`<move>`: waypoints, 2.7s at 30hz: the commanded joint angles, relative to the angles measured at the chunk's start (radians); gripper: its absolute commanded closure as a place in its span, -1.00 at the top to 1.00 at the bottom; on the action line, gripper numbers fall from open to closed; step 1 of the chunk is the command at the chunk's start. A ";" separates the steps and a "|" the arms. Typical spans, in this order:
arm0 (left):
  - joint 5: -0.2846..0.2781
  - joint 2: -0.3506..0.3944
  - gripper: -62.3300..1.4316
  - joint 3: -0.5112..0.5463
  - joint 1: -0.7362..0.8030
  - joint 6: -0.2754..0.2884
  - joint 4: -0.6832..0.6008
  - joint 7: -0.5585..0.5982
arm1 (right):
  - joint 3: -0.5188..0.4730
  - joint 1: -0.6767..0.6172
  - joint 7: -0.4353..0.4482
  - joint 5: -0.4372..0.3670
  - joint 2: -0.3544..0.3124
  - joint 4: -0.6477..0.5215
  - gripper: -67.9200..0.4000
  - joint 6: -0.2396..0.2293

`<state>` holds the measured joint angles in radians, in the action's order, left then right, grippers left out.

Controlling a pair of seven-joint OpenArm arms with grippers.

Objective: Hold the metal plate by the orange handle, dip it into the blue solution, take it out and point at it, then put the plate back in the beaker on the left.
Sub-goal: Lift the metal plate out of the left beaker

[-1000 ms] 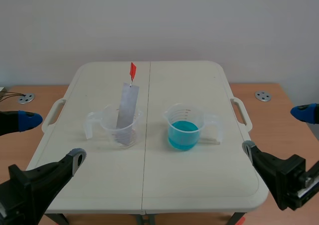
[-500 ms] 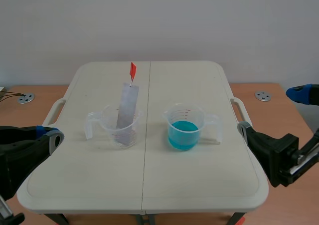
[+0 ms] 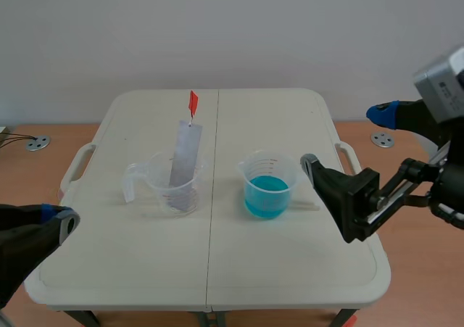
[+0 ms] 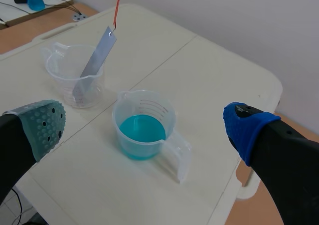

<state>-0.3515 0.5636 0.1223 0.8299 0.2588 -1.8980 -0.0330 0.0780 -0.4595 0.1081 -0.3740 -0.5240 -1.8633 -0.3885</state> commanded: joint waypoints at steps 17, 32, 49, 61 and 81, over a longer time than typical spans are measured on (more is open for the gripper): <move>0.079 0.019 -0.90 -0.002 0.320 -0.090 0.104 -0.152 | 0.210 0.316 -0.047 -0.008 0.086 0.173 0.95 -0.001; 0.075 0.019 -0.90 -0.011 0.320 -0.087 0.356 -0.151 | 0.332 0.524 -0.084 -0.008 0.175 0.357 0.95 -0.002; 0.076 0.019 -0.90 -0.033 0.319 -0.084 0.393 -0.152 | 0.466 0.776 -0.084 -0.007 0.325 0.652 0.95 -0.004; 0.075 0.019 -0.90 -0.033 0.317 -0.084 0.393 -0.152 | 0.520 0.933 -0.094 0.005 0.431 0.850 0.95 -0.003; 0.076 0.019 -0.90 -0.033 0.314 -0.084 0.393 -0.151 | 0.520 1.039 -0.101 0.008 0.539 1.049 0.82 -0.004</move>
<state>-0.2703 0.5846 0.0872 1.1465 0.1749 -1.4883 -0.1905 0.5980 0.5426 -0.0090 -0.3580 0.0086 -0.7952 -0.3889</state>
